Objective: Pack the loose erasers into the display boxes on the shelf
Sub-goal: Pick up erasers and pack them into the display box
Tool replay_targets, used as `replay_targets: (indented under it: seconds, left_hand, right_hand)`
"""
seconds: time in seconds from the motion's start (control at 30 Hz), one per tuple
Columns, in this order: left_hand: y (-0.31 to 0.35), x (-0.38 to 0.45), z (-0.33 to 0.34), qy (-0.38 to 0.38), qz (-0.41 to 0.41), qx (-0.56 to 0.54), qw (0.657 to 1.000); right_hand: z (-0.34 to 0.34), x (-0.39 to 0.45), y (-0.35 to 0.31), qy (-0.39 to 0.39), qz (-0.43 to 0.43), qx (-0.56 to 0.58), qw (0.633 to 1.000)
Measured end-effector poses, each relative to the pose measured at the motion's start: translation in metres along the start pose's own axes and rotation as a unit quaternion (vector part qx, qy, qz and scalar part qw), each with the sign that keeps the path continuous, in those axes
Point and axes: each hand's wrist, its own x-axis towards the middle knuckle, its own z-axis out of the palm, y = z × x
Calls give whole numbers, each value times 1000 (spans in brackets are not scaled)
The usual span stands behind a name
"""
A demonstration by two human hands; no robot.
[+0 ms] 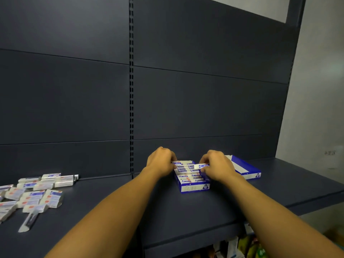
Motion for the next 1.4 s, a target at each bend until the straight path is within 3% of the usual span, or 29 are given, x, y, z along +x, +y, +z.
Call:
replay_targets:
  seconds: [0.23,0.5,0.67,0.8,0.97,1.13,1.4]
  left_hand:
    - [12,15,35,-7,-62,-90,994]
    - [11,27,61,37,-125,-119,984]
    - [14,30,75,35,-133,-185,973]
    - [17,30,77,5,-103,-151,983]
    - [10,29,74,11,-86,-101,991]
    - [12,24,89,-30,-88,-67,993]
    - [19,28,97,-12,-131,-67,989]
  right_hand:
    - [39,27,30,-15,-2,72,997]
    - [77,58,52,-6,-38,177,983]
    - [92,65,65,2,-50,266,963]
    - [97,66,73,3,-51,300,953]
    - [96,67,78,-16,-80,278,957]
    - [99,69,78,-16,-97,250,963]
    - [99,70,76,-31,-104,231,967]
